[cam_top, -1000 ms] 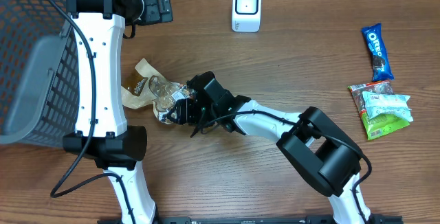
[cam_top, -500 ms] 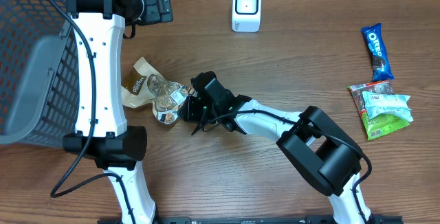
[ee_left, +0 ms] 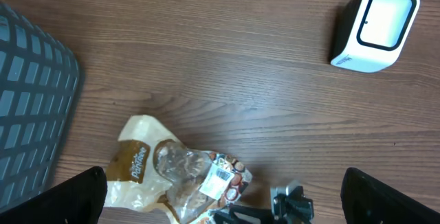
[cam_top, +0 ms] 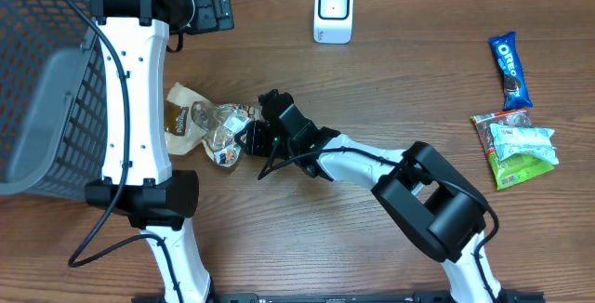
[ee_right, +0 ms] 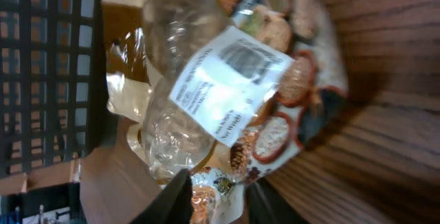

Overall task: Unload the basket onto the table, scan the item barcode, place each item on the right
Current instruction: 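Grasp the mushroom bag and drag it toward table center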

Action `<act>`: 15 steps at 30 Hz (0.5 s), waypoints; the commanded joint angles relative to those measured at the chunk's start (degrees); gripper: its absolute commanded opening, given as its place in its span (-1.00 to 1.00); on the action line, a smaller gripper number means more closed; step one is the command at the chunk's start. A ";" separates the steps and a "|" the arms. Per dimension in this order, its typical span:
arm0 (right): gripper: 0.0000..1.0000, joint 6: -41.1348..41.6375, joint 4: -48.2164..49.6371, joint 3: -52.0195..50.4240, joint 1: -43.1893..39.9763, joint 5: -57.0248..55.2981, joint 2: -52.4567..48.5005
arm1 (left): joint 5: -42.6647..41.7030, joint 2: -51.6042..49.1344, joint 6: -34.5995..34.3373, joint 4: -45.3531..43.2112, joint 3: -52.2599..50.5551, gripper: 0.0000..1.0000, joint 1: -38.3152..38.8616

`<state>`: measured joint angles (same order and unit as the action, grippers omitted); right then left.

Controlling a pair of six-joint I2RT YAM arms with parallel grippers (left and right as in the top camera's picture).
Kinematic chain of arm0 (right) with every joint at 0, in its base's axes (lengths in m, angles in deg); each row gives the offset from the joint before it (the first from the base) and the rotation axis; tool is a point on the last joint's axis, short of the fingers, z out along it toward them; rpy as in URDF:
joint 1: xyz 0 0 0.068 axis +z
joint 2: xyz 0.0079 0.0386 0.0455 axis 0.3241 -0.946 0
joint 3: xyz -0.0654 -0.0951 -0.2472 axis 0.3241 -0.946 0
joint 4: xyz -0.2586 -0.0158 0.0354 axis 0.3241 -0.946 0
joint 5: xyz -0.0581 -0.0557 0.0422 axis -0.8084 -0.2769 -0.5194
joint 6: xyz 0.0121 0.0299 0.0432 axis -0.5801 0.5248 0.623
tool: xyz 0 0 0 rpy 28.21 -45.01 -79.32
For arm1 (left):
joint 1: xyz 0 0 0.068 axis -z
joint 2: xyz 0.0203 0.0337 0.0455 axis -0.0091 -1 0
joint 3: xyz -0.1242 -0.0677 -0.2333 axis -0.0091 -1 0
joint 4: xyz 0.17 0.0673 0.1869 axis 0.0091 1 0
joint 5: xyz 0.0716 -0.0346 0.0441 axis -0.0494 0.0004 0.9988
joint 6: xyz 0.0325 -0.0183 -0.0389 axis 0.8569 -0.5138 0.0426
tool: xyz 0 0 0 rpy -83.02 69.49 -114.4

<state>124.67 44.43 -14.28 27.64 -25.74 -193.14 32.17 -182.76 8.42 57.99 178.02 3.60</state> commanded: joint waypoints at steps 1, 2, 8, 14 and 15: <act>-0.49 0.04 0.52 -0.15 0.33 -1.40 -1.29 | 0.11 0.00 0.07 0.09 0.61 1.00 0.00; -0.49 0.04 0.52 -0.15 0.33 -1.42 -1.44 | 0.11 0.00 0.07 0.09 0.61 1.00 0.00; -0.50 0.04 0.63 -0.15 0.33 -3.93 -2.45 | 0.11 0.00 0.07 0.09 0.61 1.00 -0.02; -0.93 0.02 1.18 -0.15 0.33 -3.65 -3.10 | 0.11 0.00 0.07 0.09 0.61 0.99 0.00; -0.93 -0.22 1.03 -0.13 0.22 -3.17 -3.08 | 0.11 0.00 0.07 0.09 0.61 1.00 0.00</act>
<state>124.75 45.27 -14.28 27.64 -28.60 -194.89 32.17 -182.76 8.42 57.97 178.02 3.60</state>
